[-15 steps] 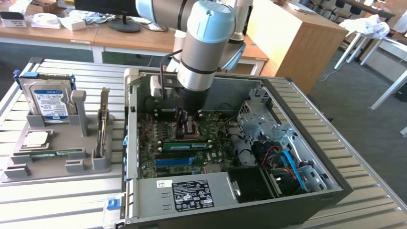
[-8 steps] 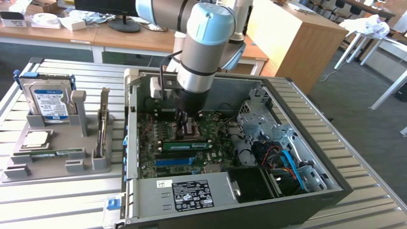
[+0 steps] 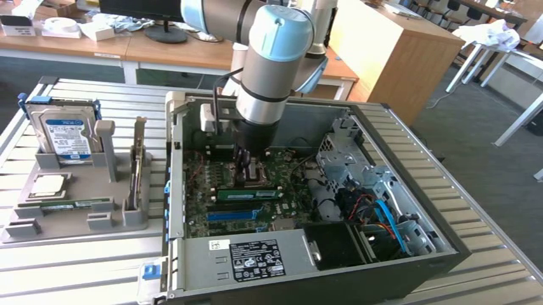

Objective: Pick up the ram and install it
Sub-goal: 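Press down the ram until it locks into place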

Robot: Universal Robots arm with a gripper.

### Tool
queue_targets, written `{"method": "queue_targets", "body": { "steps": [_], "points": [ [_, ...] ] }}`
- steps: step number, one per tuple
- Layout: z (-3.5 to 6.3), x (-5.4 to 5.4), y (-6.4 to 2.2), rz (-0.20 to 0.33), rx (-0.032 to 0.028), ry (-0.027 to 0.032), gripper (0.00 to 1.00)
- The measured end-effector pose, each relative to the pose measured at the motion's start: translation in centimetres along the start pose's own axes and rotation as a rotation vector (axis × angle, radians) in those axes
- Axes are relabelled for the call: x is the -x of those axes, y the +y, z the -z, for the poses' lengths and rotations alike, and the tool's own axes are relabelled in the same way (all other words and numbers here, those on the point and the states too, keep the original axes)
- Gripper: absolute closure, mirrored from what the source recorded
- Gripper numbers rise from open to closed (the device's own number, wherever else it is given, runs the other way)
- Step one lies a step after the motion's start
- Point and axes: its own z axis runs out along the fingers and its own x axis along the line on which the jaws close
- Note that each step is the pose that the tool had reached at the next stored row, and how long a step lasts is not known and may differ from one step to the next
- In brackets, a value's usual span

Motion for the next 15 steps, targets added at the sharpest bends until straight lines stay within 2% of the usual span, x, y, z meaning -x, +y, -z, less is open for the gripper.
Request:
{"method": "queue_targets", "body": {
  "steps": [15],
  "points": [
    [-0.27, -0.04, -0.01, 0.0, 0.0001, 0.0002, 0.9]
  ]
}}
